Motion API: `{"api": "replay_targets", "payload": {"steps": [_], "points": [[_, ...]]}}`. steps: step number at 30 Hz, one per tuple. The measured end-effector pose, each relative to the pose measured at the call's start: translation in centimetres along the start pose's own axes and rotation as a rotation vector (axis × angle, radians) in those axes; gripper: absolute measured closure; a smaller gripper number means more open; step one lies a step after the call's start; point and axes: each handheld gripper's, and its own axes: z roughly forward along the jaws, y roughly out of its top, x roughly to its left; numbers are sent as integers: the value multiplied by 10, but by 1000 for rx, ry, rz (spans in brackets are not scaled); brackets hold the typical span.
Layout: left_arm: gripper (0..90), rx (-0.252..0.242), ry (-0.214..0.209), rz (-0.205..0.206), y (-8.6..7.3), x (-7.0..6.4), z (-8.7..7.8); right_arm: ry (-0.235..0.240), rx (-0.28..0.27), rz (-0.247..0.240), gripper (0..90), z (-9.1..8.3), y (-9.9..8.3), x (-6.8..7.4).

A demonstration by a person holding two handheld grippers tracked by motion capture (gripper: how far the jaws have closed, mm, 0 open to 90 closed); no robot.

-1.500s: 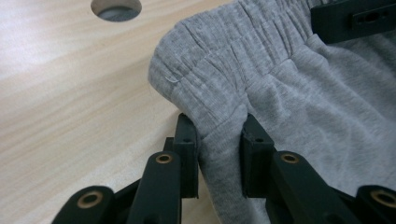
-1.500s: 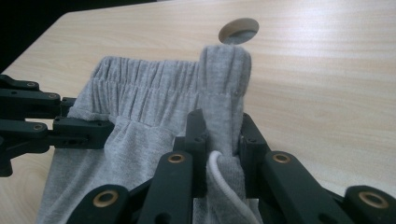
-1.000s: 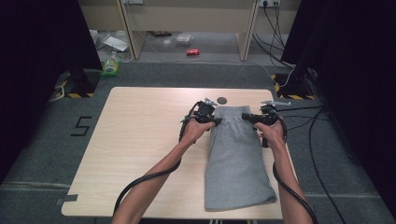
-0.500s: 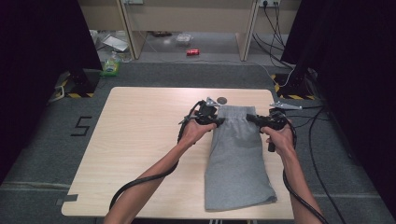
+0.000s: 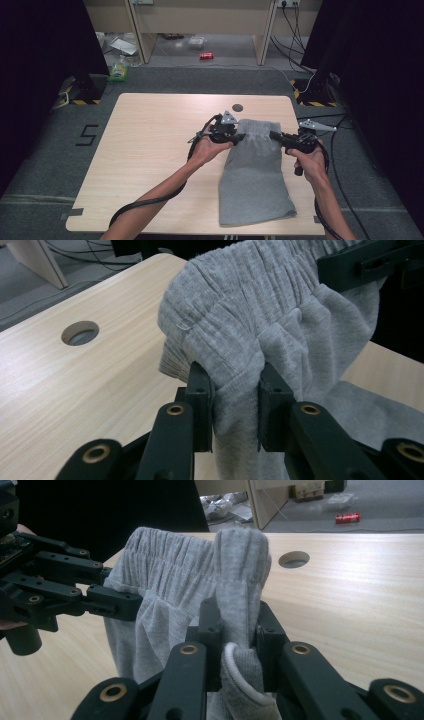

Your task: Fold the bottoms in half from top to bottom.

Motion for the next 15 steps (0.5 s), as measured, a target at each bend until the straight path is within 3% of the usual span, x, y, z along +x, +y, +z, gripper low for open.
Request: {"api": "replay_targets", "payload": {"steps": [15], "points": [[720, -29, -63, 49, -25, -33, -21, 32, -9, -33, 792, -32, -32, 22]]}}
